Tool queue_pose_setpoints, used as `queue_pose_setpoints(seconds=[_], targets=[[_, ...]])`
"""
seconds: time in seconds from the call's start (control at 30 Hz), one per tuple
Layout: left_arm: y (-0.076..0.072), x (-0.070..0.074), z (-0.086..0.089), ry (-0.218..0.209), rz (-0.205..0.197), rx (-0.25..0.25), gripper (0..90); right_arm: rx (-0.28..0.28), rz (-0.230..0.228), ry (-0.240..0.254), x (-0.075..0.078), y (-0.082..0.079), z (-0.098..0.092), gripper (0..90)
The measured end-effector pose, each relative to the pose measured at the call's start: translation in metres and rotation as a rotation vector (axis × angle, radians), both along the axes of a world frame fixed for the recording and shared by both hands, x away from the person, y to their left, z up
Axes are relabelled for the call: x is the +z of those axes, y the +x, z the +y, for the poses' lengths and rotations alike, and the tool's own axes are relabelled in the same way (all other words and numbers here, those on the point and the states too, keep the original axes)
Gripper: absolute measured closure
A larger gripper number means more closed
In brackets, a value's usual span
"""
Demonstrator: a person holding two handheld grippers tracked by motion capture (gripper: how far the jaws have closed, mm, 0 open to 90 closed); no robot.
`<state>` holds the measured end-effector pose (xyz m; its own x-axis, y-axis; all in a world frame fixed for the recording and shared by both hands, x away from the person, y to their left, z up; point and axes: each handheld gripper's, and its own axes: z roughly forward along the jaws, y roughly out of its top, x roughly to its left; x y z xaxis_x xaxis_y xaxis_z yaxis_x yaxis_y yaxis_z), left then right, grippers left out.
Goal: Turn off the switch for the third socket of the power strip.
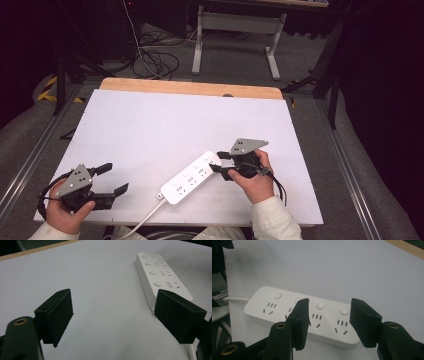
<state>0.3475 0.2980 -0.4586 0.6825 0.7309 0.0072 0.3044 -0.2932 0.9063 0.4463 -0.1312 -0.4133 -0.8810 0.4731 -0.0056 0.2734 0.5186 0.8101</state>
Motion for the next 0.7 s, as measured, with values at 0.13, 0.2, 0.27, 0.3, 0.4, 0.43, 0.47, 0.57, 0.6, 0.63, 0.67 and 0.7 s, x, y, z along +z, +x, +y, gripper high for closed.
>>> queue_pose_setpoints(seconds=[0.13,0.2,0.27,0.3,0.4,0.43,0.47,0.57,0.6,0.63,0.67,0.7], targets=[[0.000,0.000,0.000,0.002,0.000,0.001,16.0,0.022,0.004,-0.007,0.002,0.006,0.015,51.0],[0.000,0.000,0.000,0.000,-0.002,0.001,16.0,0.031,0.007,-0.011,0.003,0.009,0.022,51.1],[0.000,0.000,0.001,0.000,-0.002,0.001,16.1,0.037,0.009,-0.014,0.004,0.011,0.028,51.1],[0.000,0.001,0.001,0.000,-0.001,0.001,16.1,0.041,0.011,-0.016,0.004,0.012,0.031,51.1],[0.000,0.001,0.001,0.000,0.001,0.002,16.2,0.049,0.016,-0.024,0.004,0.015,0.039,51.1],[0.000,0.001,0.001,0.000,0.001,0.003,16.3,0.053,0.018,-0.026,0.003,0.015,0.041,51.1],[0.000,0.001,0.001,0.000,0.001,0.003,16.3,0.057,0.020,-0.028,0.003,0.016,0.044,51.2],[0.000,0.000,0.001,-0.006,0.003,0.018,16.8,0.059,0.025,-0.040,0.003,0.018,0.052,51.2],[0.000,0.001,0.002,-0.004,0.003,0.019,16.8,0.064,0.024,-0.042,0.003,0.019,0.054,51.3],[0.000,0.001,0.003,-0.007,0.006,0.022,16.8,0.067,0.028,-0.043,0.002,0.020,0.057,51.5],[0.000,0.001,0.003,-0.007,0.006,0.022,16.8,0.071,0.027,-0.046,0.002,0.021,0.060,51.7],[0.000,0.000,0.003,-0.009,0.007,0.023,16.8,0.076,0.029,-0.049,0.002,0.022,0.063,51.9]])
